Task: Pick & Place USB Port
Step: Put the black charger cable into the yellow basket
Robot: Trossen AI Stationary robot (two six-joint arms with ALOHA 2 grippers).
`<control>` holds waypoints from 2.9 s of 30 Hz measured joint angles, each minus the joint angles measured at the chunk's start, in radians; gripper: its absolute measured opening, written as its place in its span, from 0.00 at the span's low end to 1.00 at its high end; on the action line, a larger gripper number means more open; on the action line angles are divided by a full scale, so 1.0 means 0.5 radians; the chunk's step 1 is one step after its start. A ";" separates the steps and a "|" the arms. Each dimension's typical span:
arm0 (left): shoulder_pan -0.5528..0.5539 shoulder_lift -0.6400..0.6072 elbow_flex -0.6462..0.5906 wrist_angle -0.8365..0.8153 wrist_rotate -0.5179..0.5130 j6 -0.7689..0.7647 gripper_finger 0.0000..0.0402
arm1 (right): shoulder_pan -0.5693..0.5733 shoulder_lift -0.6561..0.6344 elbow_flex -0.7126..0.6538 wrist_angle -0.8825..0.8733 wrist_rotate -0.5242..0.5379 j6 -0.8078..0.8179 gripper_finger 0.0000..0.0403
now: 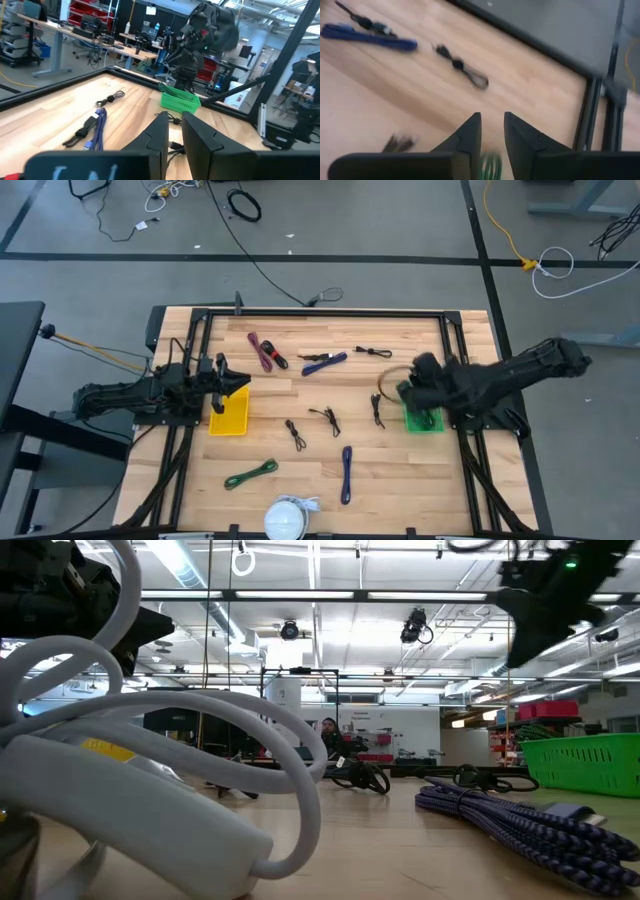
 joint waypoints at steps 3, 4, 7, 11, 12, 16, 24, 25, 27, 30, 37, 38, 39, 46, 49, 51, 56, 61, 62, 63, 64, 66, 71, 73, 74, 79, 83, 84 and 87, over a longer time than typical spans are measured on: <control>0.000 0.000 0.000 0.000 -0.010 0.001 0.14 | -0.289 0.000 0.074 0.324 -0.065 -0.626 0.22; 0.000 0.000 0.000 0.000 -0.010 0.000 0.14 | -0.391 0.001 0.087 0.463 -0.126 -0.847 0.23; 0.000 0.000 -0.001 0.001 -0.010 -0.001 0.14 | -0.708 0.012 0.091 0.875 -0.417 -1.443 0.24; 0.000 0.000 0.000 0.001 -0.010 -0.001 0.14 | -1.068 0.109 0.092 1.156 -0.844 -1.887 0.27; 0.000 0.000 0.000 0.000 -0.009 -0.001 0.14 | -1.144 0.149 0.092 1.179 -0.944 -1.927 0.28; 0.000 0.000 0.000 0.001 -0.010 0.000 0.14 | -1.387 0.365 0.092 1.181 -1.220 -2.044 0.32; 0.000 0.000 0.000 0.002 -0.010 0.002 0.14 | -1.476 0.802 0.092 1.431 -1.483 -2.257 0.41; 0.000 0.000 -0.001 0.002 -0.010 0.002 0.14 | -1.476 0.848 0.092 1.452 -1.483 -2.280 0.41; 0.000 0.000 0.000 0.001 -0.010 0.002 0.14 | -1.476 0.932 0.092 1.478 -1.477 -2.304 0.42; 0.000 0.000 0.000 0.000 -0.010 0.006 0.14 | -1.476 1.043 0.092 1.468 -1.446 -2.332 0.44; 0.000 0.000 0.000 -0.002 -0.017 0.053 0.14 | -1.479 1.161 0.092 1.482 -1.424 -2.375 0.45; 0.000 0.000 0.000 -0.002 -0.016 0.053 0.14 | -1.479 1.169 0.092 1.486 -1.397 -2.379 0.45; 0.000 0.000 0.000 -0.002 -0.016 0.053 0.14 | -1.479 1.177 0.092 1.488 -1.389 -2.384 0.44; 0.000 0.000 0.000 -0.004 -0.016 0.053 0.14 | -1.487 1.192 0.092 1.571 -1.286 -2.413 0.39; 0.000 0.000 0.000 -0.004 -0.016 0.053 0.14 | -1.503 1.192 0.092 1.591 -1.321 -2.418 0.36; 0.000 0.000 -0.001 -0.005 -0.016 0.052 0.14 | -1.508 1.192 0.092 1.557 -1.321 -2.434 0.32; 0.000 0.000 0.000 -0.005 -0.016 0.052 0.14 | -1.508 1.192 0.092 1.510 -1.382 -2.440 0.21; 0.000 0.000 -0.001 -0.005 -0.016 0.051 0.14 | -1.508 1.192 0.092 1.511 -1.379 -2.427 0.18; 0.000 0.000 0.000 -0.005 -0.016 0.051 0.14 | -1.508 1.193 0.092 1.511 -1.379 -2.410 0.18; 0.000 0.000 -0.001 -0.005 -0.016 0.051 0.14 | -1.508 1.201 0.092 1.513 -1.376 -2.395 0.18; 0.000 0.000 -0.001 -0.005 -0.016 0.051 0.14 | -1.508 1.212 0.092 1.516 -1.376 -2.387 0.19; 0.000 0.000 -0.001 -0.005 -0.016 0.051 0.14 | -1.507 1.247 0.096 1.518 -1.375 -2.373 0.20; 0.000 0.000 -0.001 -0.006 -0.015 0.037 0.14 | -1.497 1.335 0.102 1.527 -1.338 -2.346 0.24; 0.000 0.000 -0.001 -0.006 -0.016 0.037 0.14 | -1.487 1.333 0.101 1.537 -1.316 -2.347 0.24; 0.000 0.000 0.000 -0.006 -0.015 0.036 0.14 | -1.482 1.326 0.100 1.539 -1.315 -2.347 0.22; 0.000 0.000 -0.001 -0.006 -0.016 0.036 0.14 | -1.473 1.324 0.097 1.522 -1.328 -2.357 0.03; 0.000 0.000 0.000 -0.006 -0.016 0.036 0.14 | -1.474 1.291 0.111 1.499 -1.373 -2.304 0.01; 0.000 0.000 0.000 -0.006 -0.015 0.036 0.14 | -1.468 1.275 0.121 1.475 -1.389 -2.289 0.01; 0.000 0.000 -0.001 0.032 -0.015 0.035 0.14 | -1.419 1.180 0.184 1.351 -1.499 -2.276 0.01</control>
